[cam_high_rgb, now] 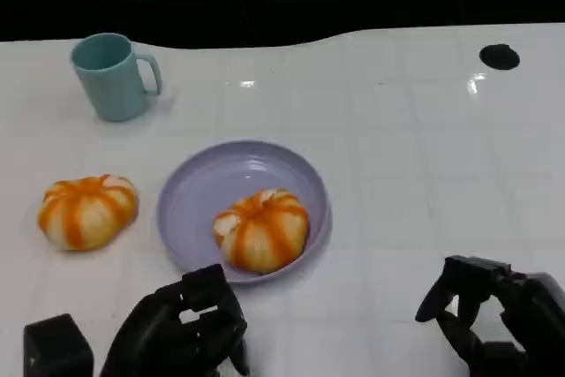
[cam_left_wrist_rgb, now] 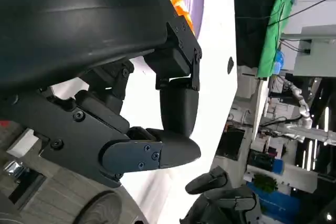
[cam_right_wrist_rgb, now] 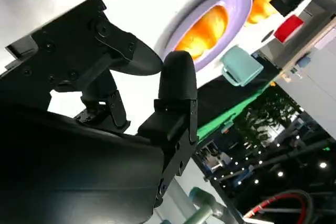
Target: Grasp the bread from the table and place it into the plate.
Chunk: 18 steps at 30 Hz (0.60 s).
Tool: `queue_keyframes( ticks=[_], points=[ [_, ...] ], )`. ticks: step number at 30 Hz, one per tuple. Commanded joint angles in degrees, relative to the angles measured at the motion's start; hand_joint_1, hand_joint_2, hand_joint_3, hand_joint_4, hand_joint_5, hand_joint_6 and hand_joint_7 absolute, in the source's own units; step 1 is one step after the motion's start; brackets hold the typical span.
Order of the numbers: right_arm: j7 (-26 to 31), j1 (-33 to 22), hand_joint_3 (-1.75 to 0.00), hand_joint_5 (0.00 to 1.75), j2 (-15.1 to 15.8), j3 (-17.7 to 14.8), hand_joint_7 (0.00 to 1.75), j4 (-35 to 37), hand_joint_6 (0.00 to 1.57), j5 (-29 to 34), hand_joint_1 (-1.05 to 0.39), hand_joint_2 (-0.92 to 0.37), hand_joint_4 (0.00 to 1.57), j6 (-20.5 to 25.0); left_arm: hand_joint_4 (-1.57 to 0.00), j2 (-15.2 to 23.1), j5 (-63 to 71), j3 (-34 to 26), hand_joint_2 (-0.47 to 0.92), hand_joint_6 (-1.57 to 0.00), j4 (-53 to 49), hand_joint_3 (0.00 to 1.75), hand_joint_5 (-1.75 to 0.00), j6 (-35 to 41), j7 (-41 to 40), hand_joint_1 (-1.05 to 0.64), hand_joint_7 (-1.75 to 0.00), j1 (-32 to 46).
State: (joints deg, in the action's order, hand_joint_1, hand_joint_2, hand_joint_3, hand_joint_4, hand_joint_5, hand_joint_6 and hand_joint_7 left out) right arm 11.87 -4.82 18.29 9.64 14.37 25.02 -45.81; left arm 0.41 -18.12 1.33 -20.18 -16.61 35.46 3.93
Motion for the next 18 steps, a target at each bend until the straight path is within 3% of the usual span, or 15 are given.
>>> queue_keyframes(
  ticks=[1,18],
  points=[
    [1.19,0.65,-1.23,1.74,-0.24,-0.86,1.46,3.1,0.6,0.38,-0.16,-0.44,0.68,-2.69,-0.77,1.06,0.12,-0.61,0.71,-0.72,0.13,0.62,-1.75,0.0,0.33,-0.58,-1.48,0.16],
    [5.55,4.09,-1.24,1.72,-1.36,-0.65,1.42,9.38,0.66,5.14,-0.17,-0.41,0.72,-5.39,-0.77,1.32,-0.14,-1.43,0.71,-0.73,-1.84,0.59,-1.75,-0.26,1.41,-0.58,-1.46,-0.81]
  ],
)
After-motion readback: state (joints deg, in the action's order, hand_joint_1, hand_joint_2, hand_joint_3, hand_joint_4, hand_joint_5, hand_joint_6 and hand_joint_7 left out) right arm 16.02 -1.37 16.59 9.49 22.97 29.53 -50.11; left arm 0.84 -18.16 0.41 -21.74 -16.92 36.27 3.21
